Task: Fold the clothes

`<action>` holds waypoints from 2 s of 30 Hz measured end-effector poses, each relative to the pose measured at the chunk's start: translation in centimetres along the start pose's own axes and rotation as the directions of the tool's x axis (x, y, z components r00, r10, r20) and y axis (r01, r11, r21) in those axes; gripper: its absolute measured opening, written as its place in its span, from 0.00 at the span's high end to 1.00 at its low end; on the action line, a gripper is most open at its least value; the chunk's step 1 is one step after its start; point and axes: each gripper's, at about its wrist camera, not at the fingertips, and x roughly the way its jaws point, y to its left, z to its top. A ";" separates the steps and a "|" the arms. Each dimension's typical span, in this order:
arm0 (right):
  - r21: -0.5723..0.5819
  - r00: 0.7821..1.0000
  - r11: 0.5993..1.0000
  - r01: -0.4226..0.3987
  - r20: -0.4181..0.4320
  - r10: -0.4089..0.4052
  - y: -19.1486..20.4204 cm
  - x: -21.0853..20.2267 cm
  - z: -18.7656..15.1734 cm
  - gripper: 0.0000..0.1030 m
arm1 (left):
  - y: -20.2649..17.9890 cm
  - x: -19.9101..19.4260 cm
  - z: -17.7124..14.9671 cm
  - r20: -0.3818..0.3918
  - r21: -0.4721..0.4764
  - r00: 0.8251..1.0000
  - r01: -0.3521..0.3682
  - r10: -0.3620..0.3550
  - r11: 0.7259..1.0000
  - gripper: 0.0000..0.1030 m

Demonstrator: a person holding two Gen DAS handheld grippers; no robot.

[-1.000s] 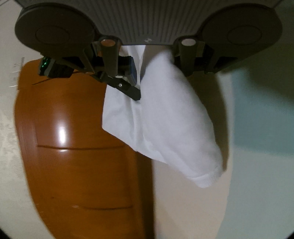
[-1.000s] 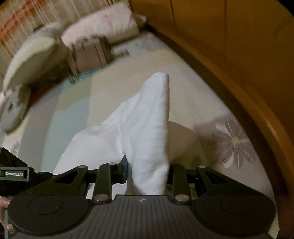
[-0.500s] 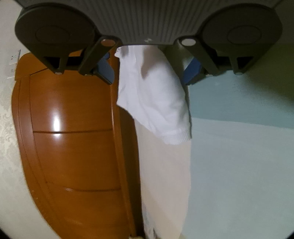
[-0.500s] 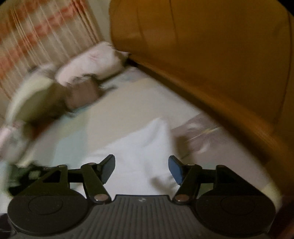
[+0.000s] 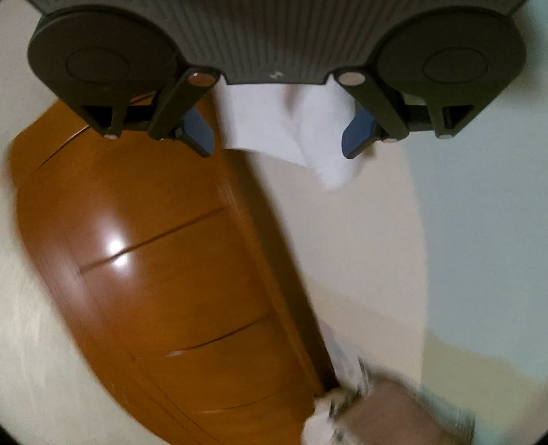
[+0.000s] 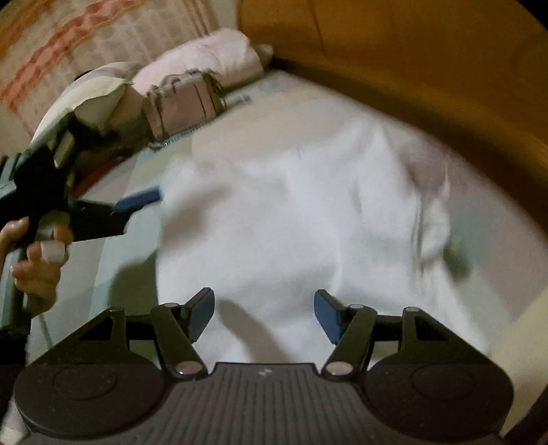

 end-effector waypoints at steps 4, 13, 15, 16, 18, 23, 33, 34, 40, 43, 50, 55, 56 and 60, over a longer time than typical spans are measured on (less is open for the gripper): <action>-0.109 0.993 0.988 0.111 0.062 -0.104 0.0 0.9 1.4 0.32 | 0.5 -2.8 -1.5 -0.044 0.206 0.985 -0.155 0.167 0.966 0.21; -0.125 0.981 0.978 0.165 0.128 -0.149 -0.1 1.2 5.4 0.16 | -1.8 -7.4 -7.8 -0.056 0.594 0.937 -0.246 0.344 0.766 0.16; -0.128 0.979 0.974 0.188 0.107 -0.175 -0.8 3.2 6.7 0.16 | -2.1 -8.2 -8.3 -0.045 0.591 0.939 -0.249 0.340 0.767 0.14; -0.119 0.979 0.973 0.200 0.066 -0.193 -1.6 4.9 7.0 0.16 | -2.2 -8.8 -8.6 -0.037 0.585 0.940 -0.254 0.338 0.770 0.14; -0.088 0.974 0.971 0.222 -0.016 -0.224 -3.2 7.7 6.9 0.06 | -1.7 -10.7 -9.1 -0.010 0.562 0.941 -0.274 0.337 0.781 0.12; 0.007 0.973 0.973 0.231 0.017 -0.231 -3.7 5.7 6.7 0.09 | -0.2 -14.2 -10.2 0.058 0.530 0.922 -0.354 0.383 0.771 0.11; -0.226 0.982 0.956 0.189 0.057 -0.180 1.6 2.9 0.6 0.04 | -0.8 -15.6 -12.3 0.111 0.566 0.888 -0.425 0.446 0.706 0.08; -0.205 0.982 0.962 0.183 0.080 -0.170 1.3 2.1 0.9 0.04 | -1.1 -15.7 -12.7 0.119 0.582 0.882 -0.433 0.455 0.688 0.07; -0.197 0.982 0.965 0.172 0.118 -0.151 2.4 1.2 0.6 0.06 | -2.2 -16.7 -14.9 0.129 0.620 0.885 -0.425 0.448 0.660 0.06; -0.201 0.981 0.965 0.169 0.127 -0.145 3.1 1.0 0.2 0.00 | -2.2 -17.5 -15.3 0.152 0.597 0.875 -0.451 0.459 0.663 0.05; -0.234 0.965 0.936 0.263 0.061 -0.256 5.2 3.5 -1.8 0.00 | -2.6 -19.7 -15.8 0.193 0.558 0.851 -0.505 0.489 0.659 0.05; -0.116 0.969 0.966 0.232 0.117 -0.218 5.0 -0.5 -2.9 0.00 | -2.7 -21.2 -16.3 0.247 0.566 0.829 -0.543 0.501 0.620 0.02; -0.105 0.971 0.969 0.224 0.114 -0.211 4.8 -1.0 -3.6 0.00 | -2.7 -21.2 -16.3 0.240 0.562 0.834 -0.537 0.497 0.629 0.02; -0.073 0.974 0.975 0.209 0.108 -0.201 3.3 -1.6 -4.2 0.00 | -2.9 -20.9 -16.4 0.212 0.563 0.849 -0.511 0.484 0.649 0.02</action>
